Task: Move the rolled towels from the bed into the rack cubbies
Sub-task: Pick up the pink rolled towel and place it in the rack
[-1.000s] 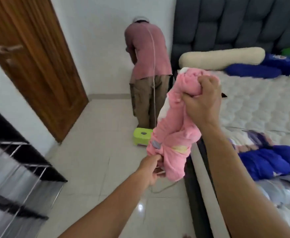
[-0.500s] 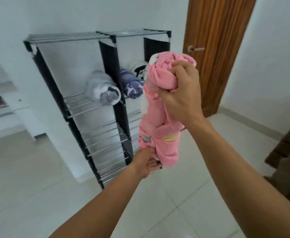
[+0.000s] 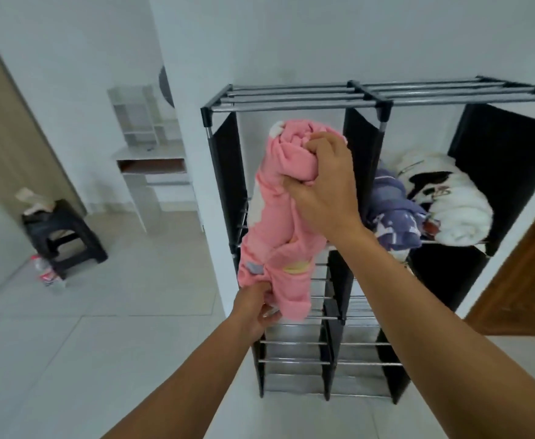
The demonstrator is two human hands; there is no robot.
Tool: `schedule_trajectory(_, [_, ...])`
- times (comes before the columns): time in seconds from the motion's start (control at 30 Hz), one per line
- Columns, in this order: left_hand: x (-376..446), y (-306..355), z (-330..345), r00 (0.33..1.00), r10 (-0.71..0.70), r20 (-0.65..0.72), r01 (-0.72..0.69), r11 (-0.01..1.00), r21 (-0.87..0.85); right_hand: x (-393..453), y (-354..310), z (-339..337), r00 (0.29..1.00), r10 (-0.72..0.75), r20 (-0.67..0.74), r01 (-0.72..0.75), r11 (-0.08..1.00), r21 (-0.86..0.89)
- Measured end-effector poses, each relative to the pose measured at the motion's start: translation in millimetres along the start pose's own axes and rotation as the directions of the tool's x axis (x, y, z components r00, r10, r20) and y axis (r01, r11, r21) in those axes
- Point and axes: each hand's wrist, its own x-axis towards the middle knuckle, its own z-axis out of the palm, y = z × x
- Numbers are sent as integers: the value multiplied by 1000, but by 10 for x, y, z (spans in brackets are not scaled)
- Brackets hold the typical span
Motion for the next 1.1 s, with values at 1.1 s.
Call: schedule_trajectory(1.1, [1137, 656, -162, 992, -17, 122, -14, 967, 253, 365, 1344, 1833, 849, 408, 336, -300, 895, -329])
